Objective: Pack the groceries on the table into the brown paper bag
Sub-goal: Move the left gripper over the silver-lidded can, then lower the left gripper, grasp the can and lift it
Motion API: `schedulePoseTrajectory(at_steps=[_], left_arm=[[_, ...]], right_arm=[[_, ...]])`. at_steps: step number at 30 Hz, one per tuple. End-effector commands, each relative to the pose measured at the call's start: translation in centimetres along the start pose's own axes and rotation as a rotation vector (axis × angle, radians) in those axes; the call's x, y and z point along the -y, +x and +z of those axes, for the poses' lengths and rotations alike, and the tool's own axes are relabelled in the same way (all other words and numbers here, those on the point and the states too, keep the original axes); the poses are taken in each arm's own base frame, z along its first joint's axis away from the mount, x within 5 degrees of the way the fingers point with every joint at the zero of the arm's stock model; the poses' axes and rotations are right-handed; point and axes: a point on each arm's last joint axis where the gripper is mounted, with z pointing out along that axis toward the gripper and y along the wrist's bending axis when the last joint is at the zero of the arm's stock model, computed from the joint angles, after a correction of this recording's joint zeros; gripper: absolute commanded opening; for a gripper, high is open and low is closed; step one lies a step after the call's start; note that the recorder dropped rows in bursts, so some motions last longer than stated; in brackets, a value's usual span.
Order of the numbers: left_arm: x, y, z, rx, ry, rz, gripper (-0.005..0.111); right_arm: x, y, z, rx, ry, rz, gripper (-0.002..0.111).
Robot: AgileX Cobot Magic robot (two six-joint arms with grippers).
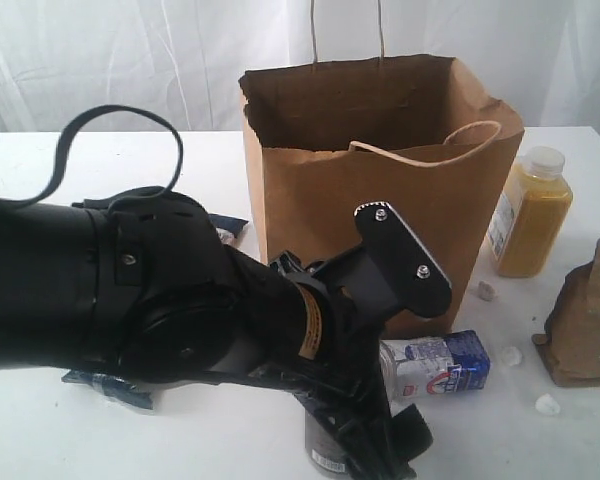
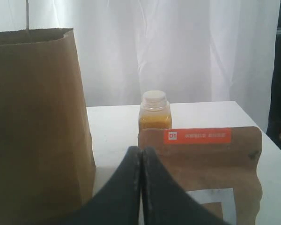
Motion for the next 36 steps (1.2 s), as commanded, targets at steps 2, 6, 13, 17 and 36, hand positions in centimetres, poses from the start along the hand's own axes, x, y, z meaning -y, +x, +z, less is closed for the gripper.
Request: schedulePoseTrajectory(at_steps=[2,6,13,17,36], left_arm=[[0.3,0.9,0.9,-0.072,0.012,-0.024,0.104],[0.3,0.9,0.9,-0.073,0.012,-0.031,0.095],[0.1,0.0,-0.3,-0.058,0.005,-0.030,0.083],[-0.2,-1.0,-2.0,-0.051,-0.007,-0.015,0.083],[-0.9,-1.1,-4.5,-0.148,-0.060,0.006,0.105]], right_arm=[[0.1,0.1,0.0,0.005,0.008,-0.002,0.000],[0.1,0.1,0.0,0.005,0.008,-0.002,0.000],[0.1,0.1,0.0,0.005,0.008,-0.002,0.000],[0.1,0.1,0.0,0.005,0.008,-0.002,0.000],[0.1,0.1,0.0,0.005,0.008,-0.002,0.000]])
